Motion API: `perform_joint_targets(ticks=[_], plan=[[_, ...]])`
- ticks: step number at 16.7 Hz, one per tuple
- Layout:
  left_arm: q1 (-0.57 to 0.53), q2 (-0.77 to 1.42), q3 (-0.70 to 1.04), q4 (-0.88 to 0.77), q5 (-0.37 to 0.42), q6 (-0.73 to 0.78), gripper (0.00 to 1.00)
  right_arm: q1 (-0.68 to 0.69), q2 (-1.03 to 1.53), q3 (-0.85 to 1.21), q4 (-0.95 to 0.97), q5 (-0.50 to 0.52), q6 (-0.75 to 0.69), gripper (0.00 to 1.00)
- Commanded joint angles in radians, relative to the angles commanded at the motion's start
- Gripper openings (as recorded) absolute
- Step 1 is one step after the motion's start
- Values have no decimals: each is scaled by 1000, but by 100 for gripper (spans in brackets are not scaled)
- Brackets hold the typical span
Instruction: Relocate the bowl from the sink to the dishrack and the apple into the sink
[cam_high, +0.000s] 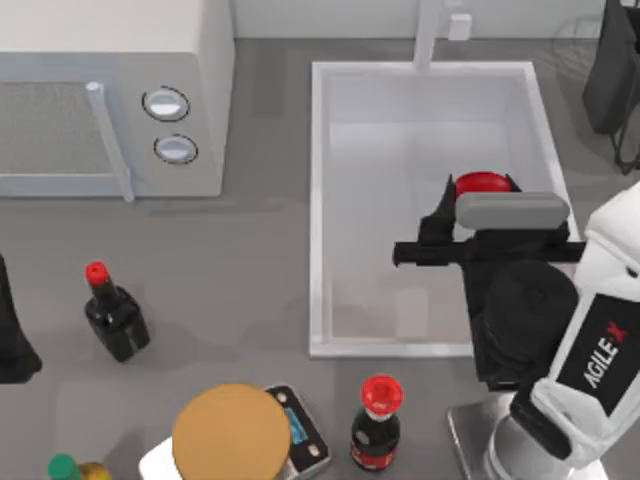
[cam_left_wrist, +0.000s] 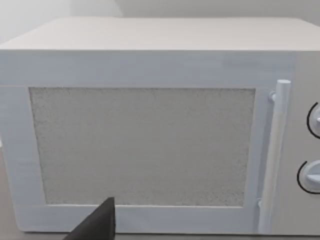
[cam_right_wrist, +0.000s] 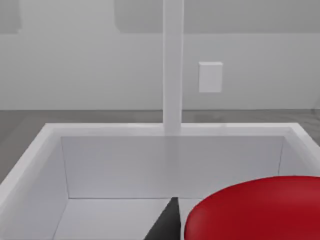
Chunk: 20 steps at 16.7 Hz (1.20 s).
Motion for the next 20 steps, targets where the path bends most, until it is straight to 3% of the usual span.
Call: perform_joint_targets(ticks=[2,15,20], plan=[[0,0,0,0,0,0,100,0,0,0,0,0,0,0],[0,0,0,0,0,0,100,0,0,0,0,0,0,98],[0,0,0,0,0,0,100,0,0,0,0,0,0,100]])
